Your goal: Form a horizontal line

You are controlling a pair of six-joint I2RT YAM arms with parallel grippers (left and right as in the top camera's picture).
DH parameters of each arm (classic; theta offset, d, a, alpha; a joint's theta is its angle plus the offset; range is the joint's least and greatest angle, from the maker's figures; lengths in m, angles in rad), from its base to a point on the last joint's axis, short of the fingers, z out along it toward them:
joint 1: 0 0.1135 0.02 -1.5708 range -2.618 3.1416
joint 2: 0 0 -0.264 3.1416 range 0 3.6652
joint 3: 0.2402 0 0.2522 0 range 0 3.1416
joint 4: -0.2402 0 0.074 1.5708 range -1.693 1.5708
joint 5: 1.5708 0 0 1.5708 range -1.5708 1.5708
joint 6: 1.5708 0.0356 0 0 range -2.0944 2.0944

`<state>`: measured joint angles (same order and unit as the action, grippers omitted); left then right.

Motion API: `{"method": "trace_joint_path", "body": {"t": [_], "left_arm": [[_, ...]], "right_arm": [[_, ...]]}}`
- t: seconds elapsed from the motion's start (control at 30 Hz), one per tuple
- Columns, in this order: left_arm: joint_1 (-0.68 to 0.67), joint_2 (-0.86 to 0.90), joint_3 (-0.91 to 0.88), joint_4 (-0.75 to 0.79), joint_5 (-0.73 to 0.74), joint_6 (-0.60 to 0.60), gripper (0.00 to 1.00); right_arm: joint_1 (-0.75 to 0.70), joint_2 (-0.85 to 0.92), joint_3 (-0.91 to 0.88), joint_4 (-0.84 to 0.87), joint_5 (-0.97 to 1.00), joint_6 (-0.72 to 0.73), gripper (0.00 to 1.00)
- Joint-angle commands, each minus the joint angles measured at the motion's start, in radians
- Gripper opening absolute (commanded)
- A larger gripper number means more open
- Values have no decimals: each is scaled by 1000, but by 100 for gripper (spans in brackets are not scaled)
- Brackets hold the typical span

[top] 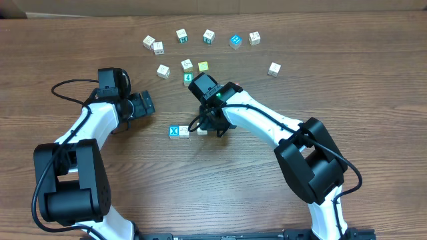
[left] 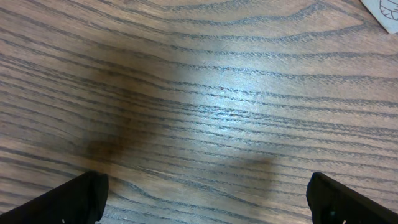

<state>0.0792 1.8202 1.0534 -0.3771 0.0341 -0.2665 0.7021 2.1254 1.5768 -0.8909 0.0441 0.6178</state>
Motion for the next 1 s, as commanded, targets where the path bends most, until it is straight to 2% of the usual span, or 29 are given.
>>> {"method": "trace_joint_path", "body": {"t": [0.0,0.8,0.97], "left_arm": [[-1,13,-4,0,8,-10,99],[-1,13,-4,0,8,-10,100],[-1,13,-4,0,8,-10,99]], "right_arm": [[5,-14,-5,4,15,3,5],[6,-14,-5,35,13,2,4],[6,-14,-5,45,-58,2,4]]}}
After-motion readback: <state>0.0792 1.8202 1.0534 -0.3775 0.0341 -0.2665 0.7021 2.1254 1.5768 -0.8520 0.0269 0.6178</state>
